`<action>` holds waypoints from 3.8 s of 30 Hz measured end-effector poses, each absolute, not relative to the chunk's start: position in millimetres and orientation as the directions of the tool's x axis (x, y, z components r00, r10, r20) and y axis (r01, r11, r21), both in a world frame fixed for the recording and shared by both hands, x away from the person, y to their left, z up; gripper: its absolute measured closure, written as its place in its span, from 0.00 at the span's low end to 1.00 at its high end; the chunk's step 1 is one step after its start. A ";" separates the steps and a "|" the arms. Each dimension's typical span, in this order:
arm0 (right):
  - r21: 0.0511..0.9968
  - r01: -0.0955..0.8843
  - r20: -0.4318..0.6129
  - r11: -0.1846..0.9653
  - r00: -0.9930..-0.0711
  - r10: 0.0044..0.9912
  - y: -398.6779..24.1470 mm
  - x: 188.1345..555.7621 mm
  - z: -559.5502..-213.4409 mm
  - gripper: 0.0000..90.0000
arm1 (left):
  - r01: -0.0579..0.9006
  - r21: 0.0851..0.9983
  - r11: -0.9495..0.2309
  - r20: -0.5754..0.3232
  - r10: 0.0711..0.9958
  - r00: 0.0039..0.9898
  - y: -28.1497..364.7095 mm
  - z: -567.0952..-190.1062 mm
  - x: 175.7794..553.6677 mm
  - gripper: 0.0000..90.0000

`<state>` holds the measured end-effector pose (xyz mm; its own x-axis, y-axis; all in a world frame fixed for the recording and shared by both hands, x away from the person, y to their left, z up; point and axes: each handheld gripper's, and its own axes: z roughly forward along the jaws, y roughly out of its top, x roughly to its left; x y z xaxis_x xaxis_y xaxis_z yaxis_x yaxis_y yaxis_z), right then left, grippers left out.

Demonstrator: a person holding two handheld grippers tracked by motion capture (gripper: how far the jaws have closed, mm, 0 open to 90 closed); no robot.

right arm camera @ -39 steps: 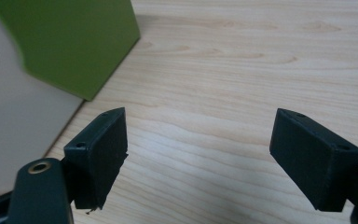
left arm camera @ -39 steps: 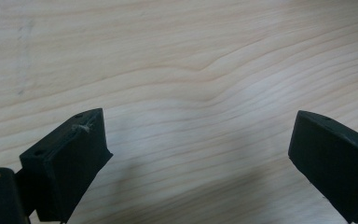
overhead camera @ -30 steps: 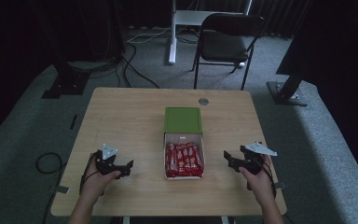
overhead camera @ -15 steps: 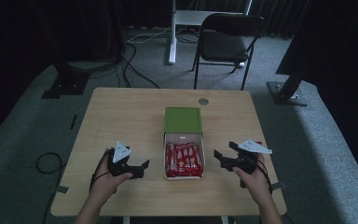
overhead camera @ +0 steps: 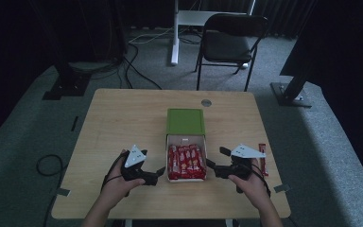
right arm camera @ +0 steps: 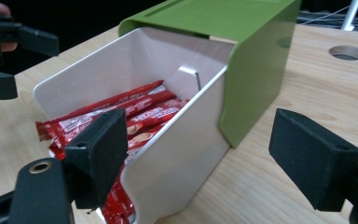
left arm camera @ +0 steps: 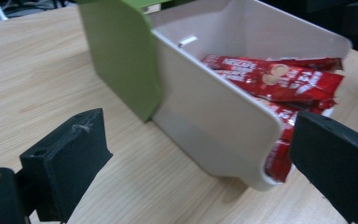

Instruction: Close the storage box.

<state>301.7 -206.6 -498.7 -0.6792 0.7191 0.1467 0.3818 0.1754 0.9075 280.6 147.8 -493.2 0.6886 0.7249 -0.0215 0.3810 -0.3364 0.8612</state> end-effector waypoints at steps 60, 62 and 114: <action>0.875 0.423 0.141 0.237 -0.690 0.710 -200.0 320.4 -513.1 0.16 | 0.428 0.829 -0.359 -0.013 0.754 0.657 132.6 -502.2 314.0 0.06; 0.874 0.424 0.140 0.237 -0.687 0.713 -199.6 322.1 -512.7 0.16 | 0.431 0.828 -0.359 -0.014 0.754 0.657 132.8 -502.1 315.6 0.06; 0.870 0.453 0.154 0.195 -0.625 0.765 -192.3 361.3 -508.1 0.15 | 0.445 0.822 -0.354 0.017 0.797 0.603 126.8 -497.4 362.3 0.05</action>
<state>361.3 -192.3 -508.1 -0.6253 0.7650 0.1541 0.4526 0.1947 0.8702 362.3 126.8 -497.4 0.6033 0.7973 0.0168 0.4454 -0.3543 0.8222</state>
